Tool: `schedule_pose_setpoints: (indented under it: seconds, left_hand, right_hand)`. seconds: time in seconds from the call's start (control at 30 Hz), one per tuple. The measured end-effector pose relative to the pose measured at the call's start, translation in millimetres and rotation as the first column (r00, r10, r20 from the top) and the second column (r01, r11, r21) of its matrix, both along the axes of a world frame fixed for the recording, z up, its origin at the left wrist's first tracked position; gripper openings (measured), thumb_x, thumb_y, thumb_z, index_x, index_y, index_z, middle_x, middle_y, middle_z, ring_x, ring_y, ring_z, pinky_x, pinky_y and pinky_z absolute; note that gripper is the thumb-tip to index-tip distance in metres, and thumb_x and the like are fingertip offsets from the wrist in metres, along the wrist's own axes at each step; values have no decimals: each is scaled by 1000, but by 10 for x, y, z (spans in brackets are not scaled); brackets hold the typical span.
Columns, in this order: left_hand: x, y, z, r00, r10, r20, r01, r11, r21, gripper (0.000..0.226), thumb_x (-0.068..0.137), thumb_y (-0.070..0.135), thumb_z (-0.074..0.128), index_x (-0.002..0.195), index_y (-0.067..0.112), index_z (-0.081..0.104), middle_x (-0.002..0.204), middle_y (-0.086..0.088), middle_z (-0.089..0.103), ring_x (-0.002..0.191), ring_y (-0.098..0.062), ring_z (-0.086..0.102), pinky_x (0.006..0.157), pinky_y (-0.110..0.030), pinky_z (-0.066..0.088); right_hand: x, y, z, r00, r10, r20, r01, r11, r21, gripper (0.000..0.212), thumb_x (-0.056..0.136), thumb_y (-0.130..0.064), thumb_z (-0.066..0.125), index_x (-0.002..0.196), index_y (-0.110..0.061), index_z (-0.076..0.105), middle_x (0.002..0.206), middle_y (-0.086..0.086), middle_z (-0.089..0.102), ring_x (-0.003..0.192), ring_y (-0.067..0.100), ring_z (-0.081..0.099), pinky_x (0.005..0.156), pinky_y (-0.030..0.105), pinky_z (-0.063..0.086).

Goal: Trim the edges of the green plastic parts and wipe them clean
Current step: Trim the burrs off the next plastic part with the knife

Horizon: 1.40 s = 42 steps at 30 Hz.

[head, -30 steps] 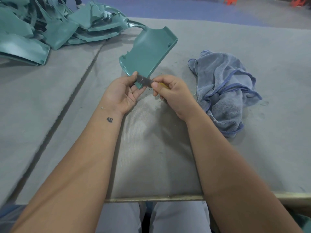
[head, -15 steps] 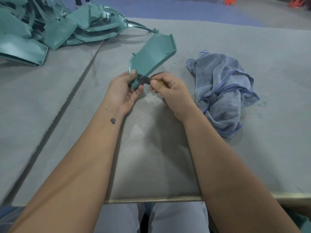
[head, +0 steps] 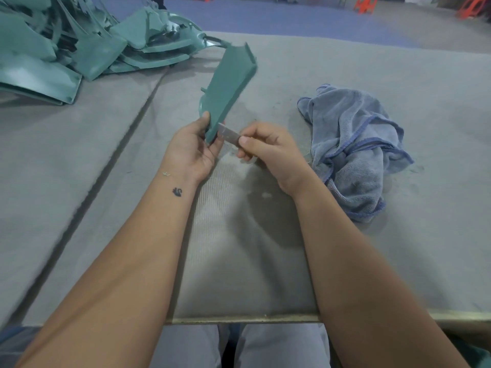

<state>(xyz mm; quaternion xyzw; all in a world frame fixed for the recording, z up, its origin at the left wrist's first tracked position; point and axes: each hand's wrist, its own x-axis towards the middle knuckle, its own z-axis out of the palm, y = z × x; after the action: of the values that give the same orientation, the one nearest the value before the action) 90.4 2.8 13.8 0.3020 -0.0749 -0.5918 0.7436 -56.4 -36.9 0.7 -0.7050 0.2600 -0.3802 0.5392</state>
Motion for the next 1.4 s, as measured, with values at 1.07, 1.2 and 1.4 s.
schedule_pose_setpoints:
  seconds: [1.07, 1.2, 1.4]
  left_hand:
    - [-95, -32, -20, 990, -14, 144, 12, 1000, 14, 14, 98, 9, 51, 91, 0, 59, 61, -7, 67, 50, -10, 64, 46, -18, 52]
    - [-54, -34, -44, 992, 11, 128, -16, 999, 38, 13, 99, 10, 51, 96, 0, 58, 59, -7, 66, 51, -10, 64, 46, -18, 52]
    - [-51, -18, -72, 973, 10, 231, -4, 1000, -28, 9, 99, 8, 49, 96, 10, 57, 79, -5, 69, 64, -12, 67, 53, -21, 55]
  right_hand:
    - [61, 41, 10, 974, -219, 55, 225, 938, -263, 22, 89, 4, 56, 79, -15, 62, 63, -3, 54, 60, 4, 47, 61, 17, 40]
    - [-50, -25, 85, 863, -337, 377, 373, 928, -25, 14, 93, -7, 53, 87, -16, 62, 66, -3, 57, 60, 7, 49, 59, 19, 42]
    - [-100, -88, 106, 753, -428, 500, 399, 901, 172, 15, 98, -12, 45, 86, -17, 51, 60, -9, 58, 53, 9, 47, 50, 20, 39]
